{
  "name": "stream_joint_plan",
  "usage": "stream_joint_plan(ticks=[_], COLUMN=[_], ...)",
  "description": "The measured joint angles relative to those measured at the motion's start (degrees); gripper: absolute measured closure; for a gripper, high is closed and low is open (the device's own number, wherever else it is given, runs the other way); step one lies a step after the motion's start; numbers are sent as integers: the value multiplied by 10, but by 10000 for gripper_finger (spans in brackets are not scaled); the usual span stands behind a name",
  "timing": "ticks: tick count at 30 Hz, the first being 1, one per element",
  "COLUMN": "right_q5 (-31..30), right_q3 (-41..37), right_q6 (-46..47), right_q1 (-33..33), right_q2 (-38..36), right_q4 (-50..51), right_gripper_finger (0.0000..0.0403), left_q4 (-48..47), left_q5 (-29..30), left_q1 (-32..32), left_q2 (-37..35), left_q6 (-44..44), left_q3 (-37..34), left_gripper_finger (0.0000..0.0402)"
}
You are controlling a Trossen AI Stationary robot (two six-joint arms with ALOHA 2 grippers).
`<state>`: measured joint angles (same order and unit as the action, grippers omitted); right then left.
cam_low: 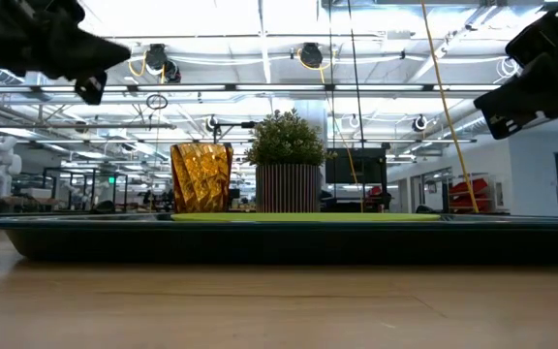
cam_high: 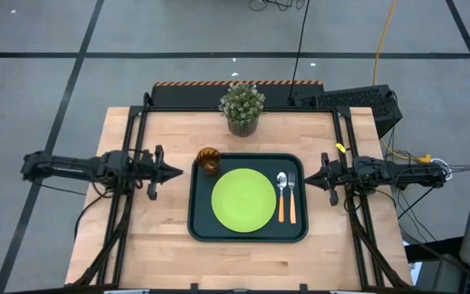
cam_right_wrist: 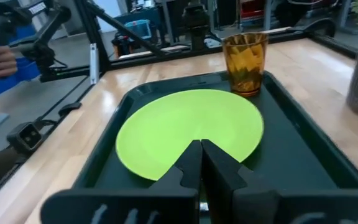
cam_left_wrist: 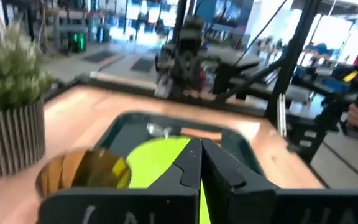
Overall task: Pick and place plate/cup/fork/spoon on tray
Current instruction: Return to Home Position
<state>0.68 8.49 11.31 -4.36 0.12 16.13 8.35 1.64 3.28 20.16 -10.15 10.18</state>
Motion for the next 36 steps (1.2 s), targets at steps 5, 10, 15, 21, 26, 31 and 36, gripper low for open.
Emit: stream_joint_plan(ticks=[5,10,15,21,26,31,36], right_q5=[-12,-40,-41,-55,-55,-41,9], right_q3=[0,0,0,0,0,0,-10], right_q6=[-2,-3,-2,-3,-10,-2,-30], right_q1=[0,0,0,2,6,6,6], right_q2=[0,0,0,0,0,1,0], right_q4=[0,0,-9,-10,-13,-12,-37], right_gripper_finger=[403,403,403,403,403,403,403], left_q4=[-157,-221,-227,-110,-56,-53,-60], left_q5=[57,72,87,82,72,75,79], left_q1=[19,48,68,70,65,46,20], left_q2=[-67,-138,-201,-201,-191,-193,-189], left_q6=[-12,0,46,61,62,65,36], left_q3=[13,14,7,-60,-96,-96,-96], left_gripper_finger=[399,399,399,398,398,398,394])
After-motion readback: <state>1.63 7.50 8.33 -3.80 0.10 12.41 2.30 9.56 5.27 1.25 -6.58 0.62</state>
